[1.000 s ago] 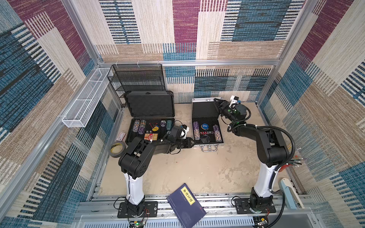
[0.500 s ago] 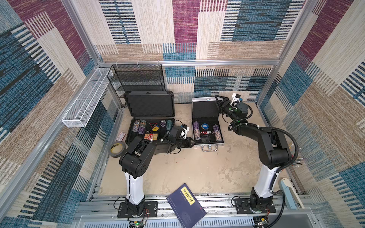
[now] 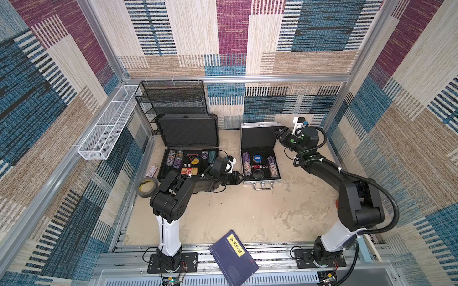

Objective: Open the poker set cases
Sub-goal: Open the case lid on the poker set case.

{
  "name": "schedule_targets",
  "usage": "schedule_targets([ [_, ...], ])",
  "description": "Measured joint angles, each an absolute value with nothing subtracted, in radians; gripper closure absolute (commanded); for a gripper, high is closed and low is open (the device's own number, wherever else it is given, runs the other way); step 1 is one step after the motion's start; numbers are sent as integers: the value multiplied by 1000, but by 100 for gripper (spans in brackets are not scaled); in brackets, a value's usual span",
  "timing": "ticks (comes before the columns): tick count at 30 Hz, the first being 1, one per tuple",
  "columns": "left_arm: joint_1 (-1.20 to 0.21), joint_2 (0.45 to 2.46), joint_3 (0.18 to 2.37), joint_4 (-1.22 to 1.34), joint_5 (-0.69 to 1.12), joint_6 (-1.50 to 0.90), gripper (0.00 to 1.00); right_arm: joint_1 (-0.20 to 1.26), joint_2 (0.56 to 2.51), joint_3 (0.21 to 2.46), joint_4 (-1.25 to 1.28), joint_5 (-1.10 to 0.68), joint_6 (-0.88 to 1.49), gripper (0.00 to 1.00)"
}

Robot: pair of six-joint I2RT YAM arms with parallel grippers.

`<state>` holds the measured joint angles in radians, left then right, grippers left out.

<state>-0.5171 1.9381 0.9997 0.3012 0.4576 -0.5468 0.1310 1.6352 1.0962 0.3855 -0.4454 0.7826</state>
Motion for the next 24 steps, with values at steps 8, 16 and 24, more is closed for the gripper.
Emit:
schedule_targets([
  [8, -517, 1959, 1026, 299, 459, -546, 67, 131, 1491, 897, 82, -241, 525, 43],
  [16, -517, 1997, 1069, 298, 478, -543, 72, 125, 1513, 765, 38, -189, 496, 52],
  [24, -516, 2028, 1110, 283, 489, -536, 73, 120, 1594, 748, 82, -219, 528, 59],
])
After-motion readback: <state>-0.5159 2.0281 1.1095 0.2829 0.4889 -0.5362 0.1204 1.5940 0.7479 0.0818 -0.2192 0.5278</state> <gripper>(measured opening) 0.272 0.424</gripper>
